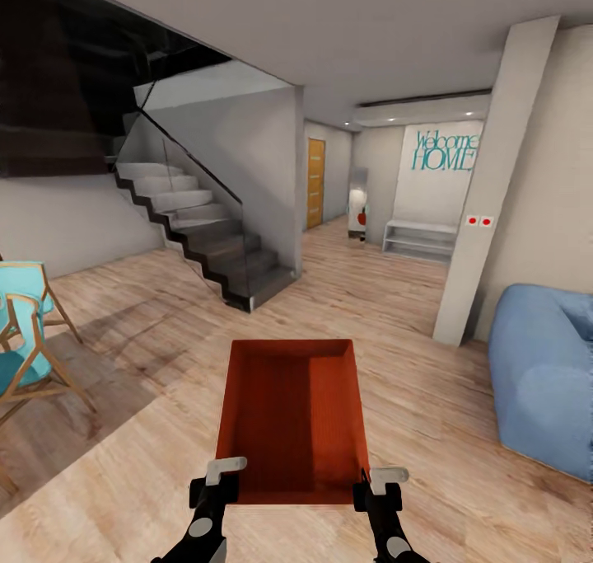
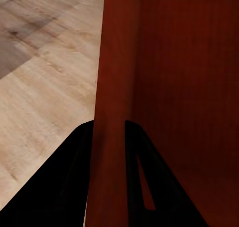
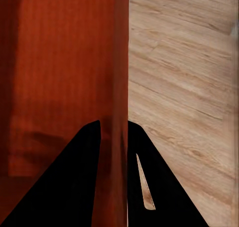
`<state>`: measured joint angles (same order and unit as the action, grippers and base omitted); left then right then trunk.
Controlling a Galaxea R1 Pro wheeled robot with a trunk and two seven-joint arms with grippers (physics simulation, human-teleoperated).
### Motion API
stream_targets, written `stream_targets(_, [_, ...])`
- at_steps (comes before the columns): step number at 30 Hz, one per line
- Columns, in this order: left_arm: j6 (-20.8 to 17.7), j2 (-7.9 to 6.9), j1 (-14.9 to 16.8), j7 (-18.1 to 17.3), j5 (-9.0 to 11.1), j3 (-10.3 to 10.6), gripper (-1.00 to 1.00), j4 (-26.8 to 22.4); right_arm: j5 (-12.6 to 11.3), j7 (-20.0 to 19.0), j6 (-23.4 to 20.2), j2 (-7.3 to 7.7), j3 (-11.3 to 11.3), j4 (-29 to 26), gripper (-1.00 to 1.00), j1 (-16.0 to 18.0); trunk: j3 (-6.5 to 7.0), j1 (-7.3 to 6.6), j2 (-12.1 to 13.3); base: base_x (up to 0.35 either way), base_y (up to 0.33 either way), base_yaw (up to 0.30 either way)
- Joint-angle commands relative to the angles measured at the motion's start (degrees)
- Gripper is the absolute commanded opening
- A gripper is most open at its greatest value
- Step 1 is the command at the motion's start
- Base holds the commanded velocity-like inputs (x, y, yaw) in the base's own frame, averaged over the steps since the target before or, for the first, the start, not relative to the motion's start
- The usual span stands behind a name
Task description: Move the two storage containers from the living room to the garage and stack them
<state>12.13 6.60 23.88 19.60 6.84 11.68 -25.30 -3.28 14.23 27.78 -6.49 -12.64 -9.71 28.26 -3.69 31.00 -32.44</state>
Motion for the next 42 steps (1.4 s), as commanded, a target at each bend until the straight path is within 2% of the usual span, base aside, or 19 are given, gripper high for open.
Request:
stream_targets(1, [-4.4, -0.01, 0.0, 0.4, 1.2, 0.5, -1.0, 0.2, -0.9, 0.7, 1.9, -0.01, 0.4, -0.1, -1.0, 0.1, -0.1, 0.05, -0.1, 0.321, 0.0, -0.231])
stream_targets(21, [-4.4, -0.01, 0.0, 0.4, 1.2, 0.5, -1.0, 0.2, -0.9, 0.7, 1.9, -0.01, 0.4, -0.1, -1.0, 0.1, 0.01, 0.05, -0.1, 0.321, 0.0, -0.223])
stream_targets(42, [-4.4, -0.01, 0.0, 0.5, 1.2, 0.5, -1.0, 0.2, -0.9, 0.9, 1.9, -0.1, 0.4, 0.0, -1.0, 0.1, 0.02, 0.05, -0.1, 0.321, 0.0, -0.008])
